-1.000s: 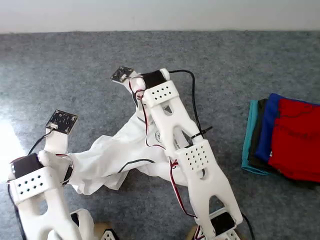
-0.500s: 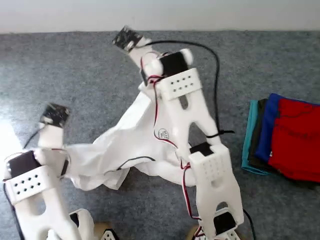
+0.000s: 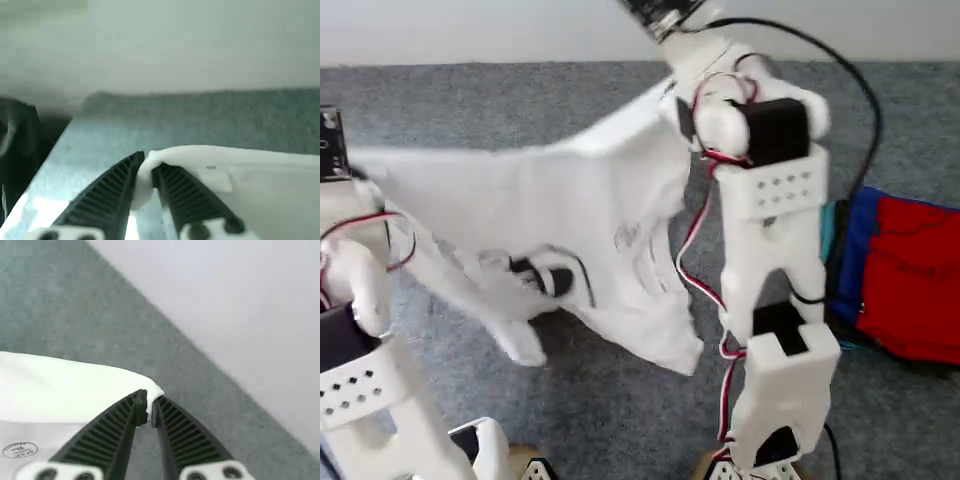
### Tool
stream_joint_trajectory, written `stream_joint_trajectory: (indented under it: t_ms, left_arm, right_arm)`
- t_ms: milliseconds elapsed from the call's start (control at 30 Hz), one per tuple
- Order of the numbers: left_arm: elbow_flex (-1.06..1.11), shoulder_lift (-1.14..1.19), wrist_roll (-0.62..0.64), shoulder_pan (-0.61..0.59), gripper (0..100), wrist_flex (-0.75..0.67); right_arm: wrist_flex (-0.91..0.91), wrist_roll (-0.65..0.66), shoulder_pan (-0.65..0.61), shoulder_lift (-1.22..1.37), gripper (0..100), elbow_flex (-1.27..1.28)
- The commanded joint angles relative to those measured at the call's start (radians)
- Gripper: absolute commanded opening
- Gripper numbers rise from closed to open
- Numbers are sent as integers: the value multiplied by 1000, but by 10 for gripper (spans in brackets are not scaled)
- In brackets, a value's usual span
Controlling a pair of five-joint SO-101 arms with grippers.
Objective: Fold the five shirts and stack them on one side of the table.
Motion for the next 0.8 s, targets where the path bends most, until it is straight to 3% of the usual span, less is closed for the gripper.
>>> stream_joint_trajectory:
  t_ms: [0,167,267,633,767]
  left_arm:
    - [-114,-8,-31,72,14,-123]
    - [-199,-8,-253,196,14,-166]
    - [-243,-8,-324,224,14,-167]
    - [-306,-21,-333,218,14,-153]
    - [-372,-60,-333,230,14,-35]
  right_arm:
    - [-108,49,28,-130,11,-34]
    - [-205,161,30,-251,11,-34]
    - [-249,219,41,-308,11,-34]
    - [-383,419,120,-501,12,-34]
    - [-383,451,128,-572,12,-34]
